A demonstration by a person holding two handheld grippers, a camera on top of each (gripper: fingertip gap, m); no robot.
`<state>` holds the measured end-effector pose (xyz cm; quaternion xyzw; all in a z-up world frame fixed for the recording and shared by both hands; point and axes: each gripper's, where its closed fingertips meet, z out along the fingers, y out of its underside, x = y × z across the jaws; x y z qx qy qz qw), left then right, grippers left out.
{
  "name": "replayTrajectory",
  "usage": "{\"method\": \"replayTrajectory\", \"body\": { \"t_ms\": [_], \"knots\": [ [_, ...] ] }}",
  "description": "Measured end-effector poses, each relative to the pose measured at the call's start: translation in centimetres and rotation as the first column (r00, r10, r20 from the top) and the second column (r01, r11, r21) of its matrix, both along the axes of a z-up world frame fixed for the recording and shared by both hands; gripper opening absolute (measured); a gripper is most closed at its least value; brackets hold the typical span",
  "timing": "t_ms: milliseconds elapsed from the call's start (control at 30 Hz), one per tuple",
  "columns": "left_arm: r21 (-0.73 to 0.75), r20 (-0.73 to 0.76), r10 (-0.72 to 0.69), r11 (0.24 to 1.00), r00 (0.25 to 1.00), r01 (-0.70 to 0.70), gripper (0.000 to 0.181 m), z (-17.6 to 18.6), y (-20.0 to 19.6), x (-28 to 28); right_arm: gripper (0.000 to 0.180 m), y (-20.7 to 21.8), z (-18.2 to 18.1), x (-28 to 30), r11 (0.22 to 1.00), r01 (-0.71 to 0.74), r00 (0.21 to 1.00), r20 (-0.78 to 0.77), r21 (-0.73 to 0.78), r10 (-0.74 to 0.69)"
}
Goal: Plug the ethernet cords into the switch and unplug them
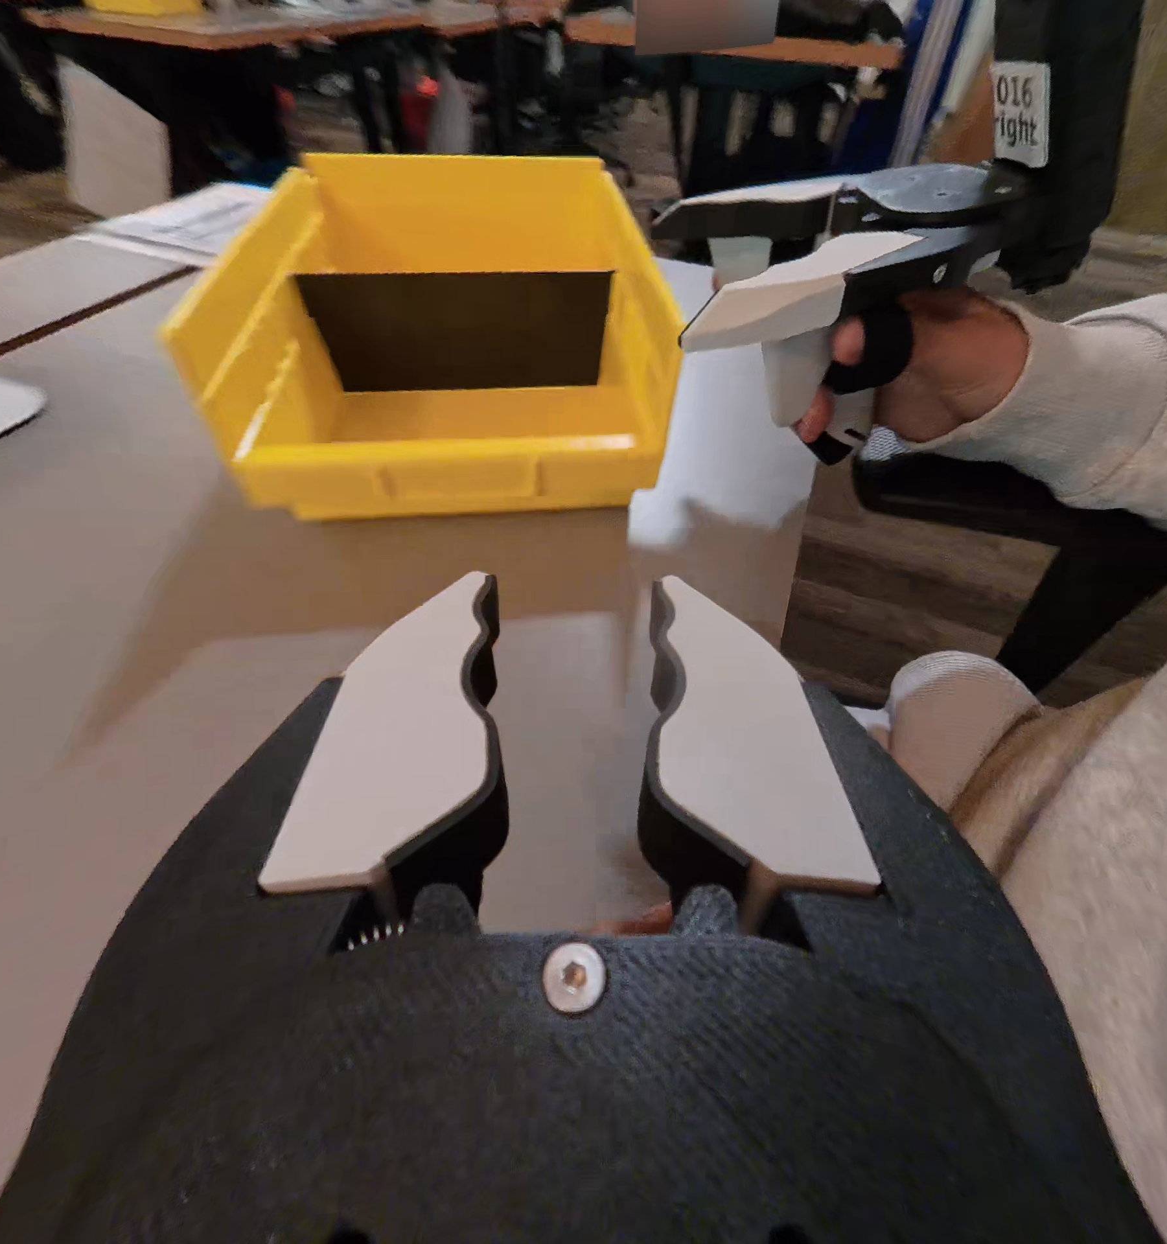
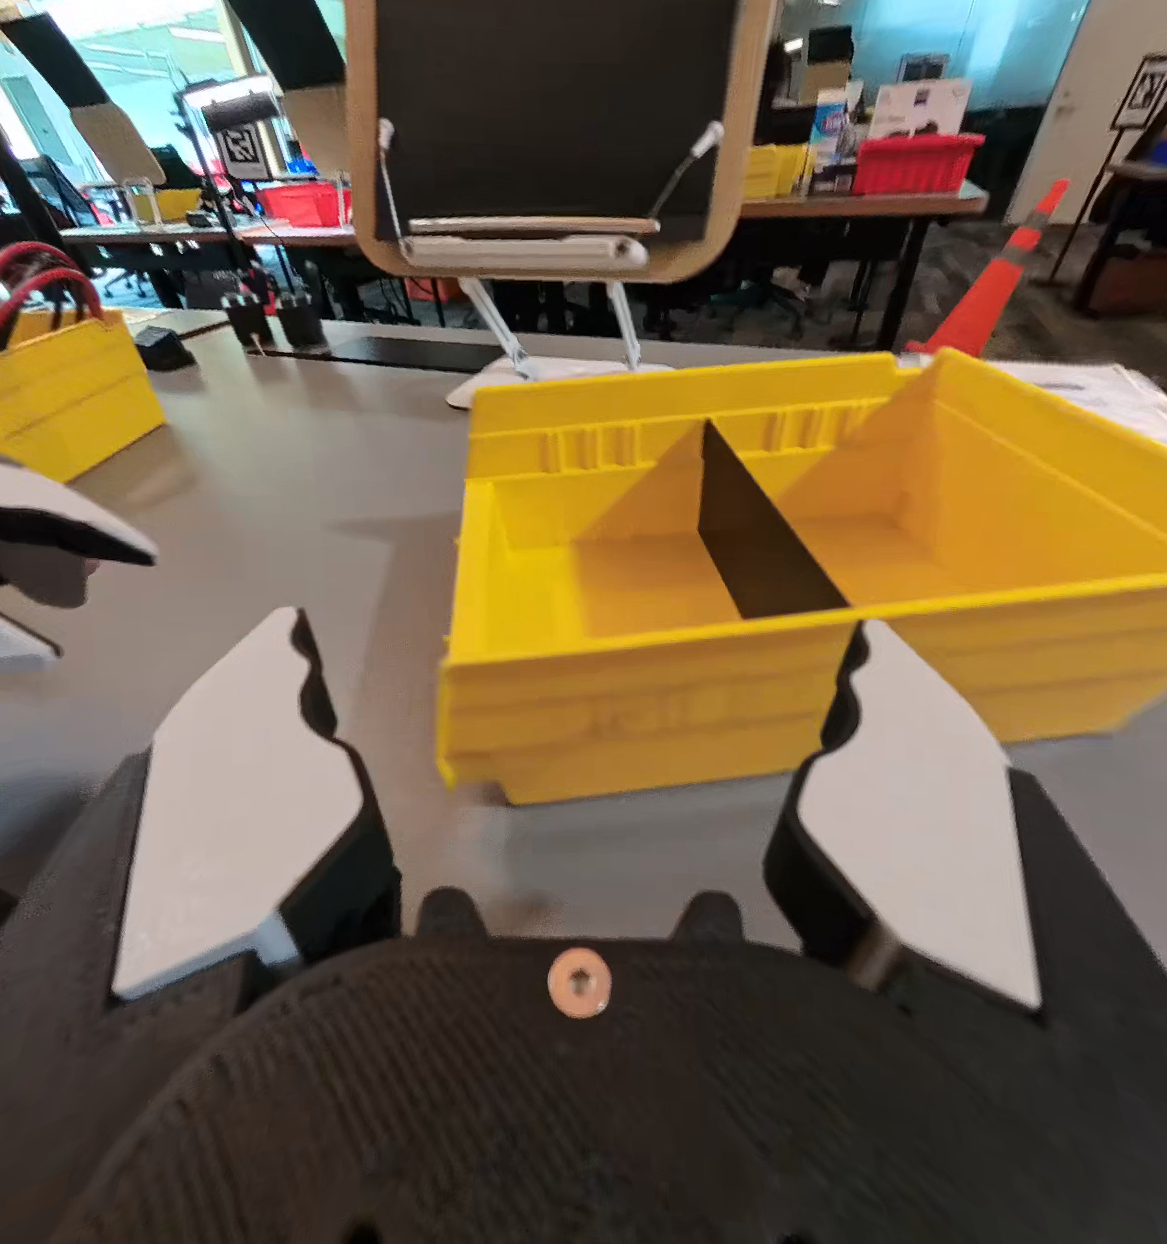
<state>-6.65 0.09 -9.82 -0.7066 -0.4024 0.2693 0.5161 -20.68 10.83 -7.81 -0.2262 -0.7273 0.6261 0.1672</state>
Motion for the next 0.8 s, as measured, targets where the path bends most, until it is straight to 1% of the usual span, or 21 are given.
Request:
{"method": "replayTrajectory", "body": {
  "t_ms": [33,100,200,267,300,333,367,400,433,467,500,533,600,633,733,800],
  "knots": [
    [0.024,-0.023,0.038,0.999,0.999,-0.038,0.041,-0.1,-1.4,1.3,0.146,-0.7,-0.2,0.1,1.000,0.014,1.000,-0.008,0.012,-0.014],
    [0.096,-0.046,0.092,0.992,0.995,-0.088,0.036,0.2,-3.3,3.1,0.147,-1.3,-0.7,-0.7,0.996,0.076,0.996,-0.046,0.053,-0.074],
    [0.230,-0.053,0.105,0.969,0.993,-0.090,0.037,1.5,-4.5,4.0,0.147,-1.5,-1.7,-2.4,0.973,0.175,0.981,-0.106,0.149,-0.160],
    [0.280,-0.042,0.097,0.957,0.994,-0.081,0.037,1.5,-4.8,4.0,0.143,-0.8,-2.8,-4.1,0.931,0.260,0.962,-0.147,0.257,-0.228],
    [0.295,-0.024,0.085,0.953,0.996,-0.074,0.037,1.3,-4.7,4.1,0.145,-0.5,-3.3,-4.8,0.921,0.272,0.961,-0.127,0.281,-0.245],
    [0.310,-0.008,0.073,0.948,0.997,-0.067,0.037,1.1,-4.5,4.1,0.146,-0.3,-3.7,-5.2,0.926,0.259,0.966,-0.081,0.274,-0.246],
    [0.324,0.001,0.063,0.944,0.998,-0.060,0.037,0.9,-4.4,4.1,0.143,0.2,-4.0,-5.7,0.930,0.261,0.965,-0.031,0.258,-0.262],
    [0.336,0.007,0.054,0.940,0.998,-0.053,0.037,0.9,-4.2,4.1,0.134,0.9,-4.3,-6.2,0.933,0.266,0.960,0.020,0.243,-0.279],
    [0.345,0.011,0.044,0.937,0.999,-0.045,0.038,0.9,-4.0,4.1,0.118,1.7,-4.5,-6.8,0.939,0.262,0.955,0.076,0.224,-0.285],
    [0.347,0.014,0.034,0.937,0.999,-0.037,0.038,0.8,-3.7,4.2,0.095,2.5,-4.7,-7.3,0.948,0.249,0.950,0.140,0.196,-0.279],
    [0.343,0.018,0.027,0.939,0.999,-0.032,0.038,0.7,-3.6,4.2,0.067,3.4,-4.8,-8.0,0.954,0.249,0.939,0.199,0.167,-0.280],
    [0.335,0.022,0.022,0.942,1.000,-0.028,0.038,0.6,-3.4,4.2,0.055,4.8,-4.9,-9.0,0.951,0.268,0.926,0.233,0.153,-0.299],
    [0.321,0.030,0.012,0.947,0.999,-0.021,0.038,0.3,-3.1,4.2,0.034,7.8,-4.8,-11.0,0.934,0.315,0.909,0.228,0.168,-0.348],
    [0.317,0.032,0.009,0.948,0.999,-0.018,0.038,0.2,-3.0,4.2,0.024,9.3,-4.7,-12.0,0.926,0.336,0.904,0.219,0.172,-0.368],
    [0.316,0.036,-0.002,0.949,0.999,-0.010,0.037,0.2,-2.8,4.2,0.015,13.4,-4.4,-13.8,0.913,0.389,0.879,0.248,0.125,-0.408],
    [0.313,0.047,-0.008,0.950,0.999,-0.007,0.036,0.0,-2.7,4.2,0.008,15.5,-4.2,-14.3,0.914,0.395,0.875,0.263,0.096,-0.406]
  ]
}}
